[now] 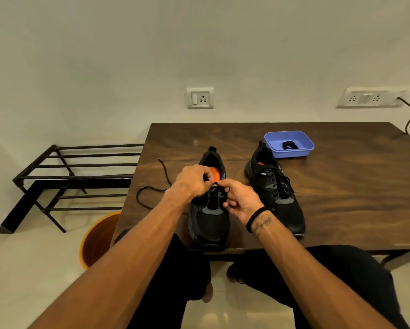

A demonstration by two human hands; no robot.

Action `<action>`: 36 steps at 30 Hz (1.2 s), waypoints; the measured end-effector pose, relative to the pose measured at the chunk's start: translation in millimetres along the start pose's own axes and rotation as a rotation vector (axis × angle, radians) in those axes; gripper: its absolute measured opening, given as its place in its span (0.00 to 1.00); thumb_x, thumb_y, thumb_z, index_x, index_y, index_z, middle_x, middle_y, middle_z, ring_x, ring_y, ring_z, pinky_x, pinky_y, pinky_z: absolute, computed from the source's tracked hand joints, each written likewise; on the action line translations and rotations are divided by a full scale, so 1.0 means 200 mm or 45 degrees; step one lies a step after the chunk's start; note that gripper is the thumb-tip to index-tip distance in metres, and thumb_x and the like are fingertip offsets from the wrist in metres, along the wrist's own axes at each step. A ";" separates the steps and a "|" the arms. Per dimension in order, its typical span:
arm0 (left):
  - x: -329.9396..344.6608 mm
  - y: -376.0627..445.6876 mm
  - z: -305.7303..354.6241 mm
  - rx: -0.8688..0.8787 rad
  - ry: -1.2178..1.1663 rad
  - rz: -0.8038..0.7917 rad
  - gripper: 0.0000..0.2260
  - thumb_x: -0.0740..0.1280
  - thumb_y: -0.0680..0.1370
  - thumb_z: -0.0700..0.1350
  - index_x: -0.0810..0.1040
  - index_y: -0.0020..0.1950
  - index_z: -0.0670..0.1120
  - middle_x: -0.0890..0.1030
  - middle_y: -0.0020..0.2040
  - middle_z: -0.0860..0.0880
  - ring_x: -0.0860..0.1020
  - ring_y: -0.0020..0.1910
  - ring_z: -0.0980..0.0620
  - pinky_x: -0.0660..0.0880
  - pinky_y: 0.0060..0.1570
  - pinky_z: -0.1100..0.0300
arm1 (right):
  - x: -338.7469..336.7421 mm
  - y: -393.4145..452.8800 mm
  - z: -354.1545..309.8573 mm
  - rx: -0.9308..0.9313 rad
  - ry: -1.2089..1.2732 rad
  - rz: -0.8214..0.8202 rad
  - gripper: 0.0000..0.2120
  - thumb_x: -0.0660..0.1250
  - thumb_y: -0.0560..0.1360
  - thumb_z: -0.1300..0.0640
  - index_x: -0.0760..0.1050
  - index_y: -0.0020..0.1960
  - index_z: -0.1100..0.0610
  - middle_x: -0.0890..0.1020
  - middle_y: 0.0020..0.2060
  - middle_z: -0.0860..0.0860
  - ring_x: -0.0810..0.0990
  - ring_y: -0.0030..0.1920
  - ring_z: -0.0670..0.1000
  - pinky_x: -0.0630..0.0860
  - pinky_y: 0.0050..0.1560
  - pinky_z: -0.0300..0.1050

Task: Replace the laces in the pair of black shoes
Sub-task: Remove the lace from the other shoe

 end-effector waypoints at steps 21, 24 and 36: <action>-0.10 -0.04 -0.05 -0.008 -0.202 0.083 0.12 0.68 0.79 0.39 0.88 0.47 0.53 0.84 0.50 0.54 0.81 0.45 0.58 0.76 0.51 0.67 | 0.16 -0.09 -0.27 -1.069 -1.364 0.209 0.04 0.60 0.82 0.61 0.71 0.49 0.57 0.74 0.51 0.53 0.74 0.47 0.53 0.74 0.44 0.51; -0.09 -0.03 -0.04 -0.014 -0.204 0.083 0.11 0.69 0.79 0.39 0.88 0.45 0.52 0.86 0.50 0.51 0.83 0.50 0.55 0.79 0.58 0.61 | -0.03 0.01 -0.25 -0.669 -0.611 0.315 0.09 0.59 0.81 0.60 0.76 0.45 0.55 0.84 0.42 0.50 0.83 0.43 0.50 0.82 0.51 0.55; -0.07 -0.03 -0.08 -0.051 -0.268 0.021 0.13 0.67 0.79 0.39 0.87 0.46 0.57 0.85 0.52 0.52 0.80 0.50 0.55 0.74 0.53 0.63 | 0.11 -0.09 -0.32 -1.080 -1.392 0.191 0.21 0.75 0.75 0.50 0.77 0.67 0.46 0.69 0.66 0.51 0.67 0.66 0.54 0.71 0.64 0.50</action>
Point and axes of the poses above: each hand's wrist, its own y-axis towards the middle knuckle, its own x-axis out of the palm, z = x × y, the point moved 9 cm from there along y, towards the middle knuckle
